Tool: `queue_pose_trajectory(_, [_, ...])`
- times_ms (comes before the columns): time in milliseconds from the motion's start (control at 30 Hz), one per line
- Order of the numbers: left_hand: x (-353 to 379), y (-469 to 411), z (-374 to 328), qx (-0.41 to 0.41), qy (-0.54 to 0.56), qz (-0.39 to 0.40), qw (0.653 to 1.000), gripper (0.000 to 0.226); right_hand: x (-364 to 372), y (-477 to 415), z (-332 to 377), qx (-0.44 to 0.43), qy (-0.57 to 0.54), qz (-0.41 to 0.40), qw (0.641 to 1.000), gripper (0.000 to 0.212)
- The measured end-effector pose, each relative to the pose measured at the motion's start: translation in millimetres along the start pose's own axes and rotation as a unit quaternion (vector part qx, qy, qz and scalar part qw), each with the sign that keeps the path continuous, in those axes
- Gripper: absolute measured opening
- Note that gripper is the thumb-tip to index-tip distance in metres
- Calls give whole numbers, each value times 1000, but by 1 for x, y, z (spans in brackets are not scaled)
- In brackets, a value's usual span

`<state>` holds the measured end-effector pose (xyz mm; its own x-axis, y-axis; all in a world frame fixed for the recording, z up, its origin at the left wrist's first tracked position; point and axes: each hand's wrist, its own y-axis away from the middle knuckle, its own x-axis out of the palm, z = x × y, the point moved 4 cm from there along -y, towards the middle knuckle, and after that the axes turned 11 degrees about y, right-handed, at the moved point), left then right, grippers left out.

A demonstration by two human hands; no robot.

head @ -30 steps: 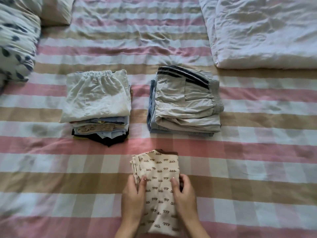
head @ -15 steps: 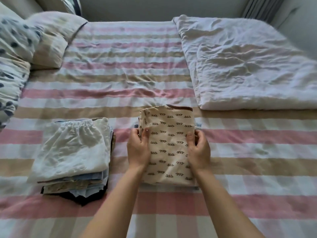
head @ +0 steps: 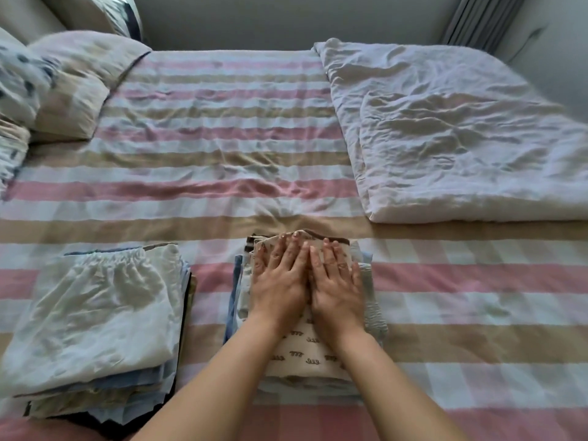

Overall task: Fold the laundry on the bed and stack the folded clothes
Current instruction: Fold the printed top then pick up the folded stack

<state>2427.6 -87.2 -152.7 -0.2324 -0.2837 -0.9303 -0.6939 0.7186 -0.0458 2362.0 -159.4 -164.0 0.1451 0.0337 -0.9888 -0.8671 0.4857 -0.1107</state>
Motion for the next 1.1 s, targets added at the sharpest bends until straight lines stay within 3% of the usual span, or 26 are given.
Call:
queue_pose_trajectory(67, [16,-3,11,-28,7,15,999,52,17,-1,-8,16,15,15,1000,52])
queue_pose_trajectory(267, [42,-1,28,-36,26,-15,999,53,34,1,-7,25,45,-37,998,53])
queue_pose_trajectory(467, [50,-7,30,-56,23,19,998,49,41,-6,-9,24,22,46,998,52])
queue_pose_trajectory(567, [27,-3,24,-32,87,25,995,56,23,-1,-12,0,-21,35,999,60])
queue_pose_trajectory(633, [4,8,26,-26,168,-35,985,58,-1,12,-22,38,-88,-21,995,69])
queue_pose_trajectory(700, [-11,21,45,-90,240,-107,961,56,-13,28,-44,132,-162,-65,976,73])
queue_pose_trajectory(733, [-13,29,56,-143,269,-109,946,57,-11,37,-56,184,-202,-49,961,76])
queue_pose_trajectory(833, [1,46,80,-298,366,-15,881,68,7,47,-77,282,-354,106,885,86])
queue_pose_trajectory(900, [8,53,81,-344,435,11,832,84,15,48,-81,300,-444,154,830,79])
queue_pose_trajectory(1000, [15,58,78,-359,433,11,827,105,28,46,-81,307,-482,186,799,76])
queue_pose_trajectory(1100, [23,63,79,-407,396,16,823,111,36,45,-81,298,-500,198,789,72])
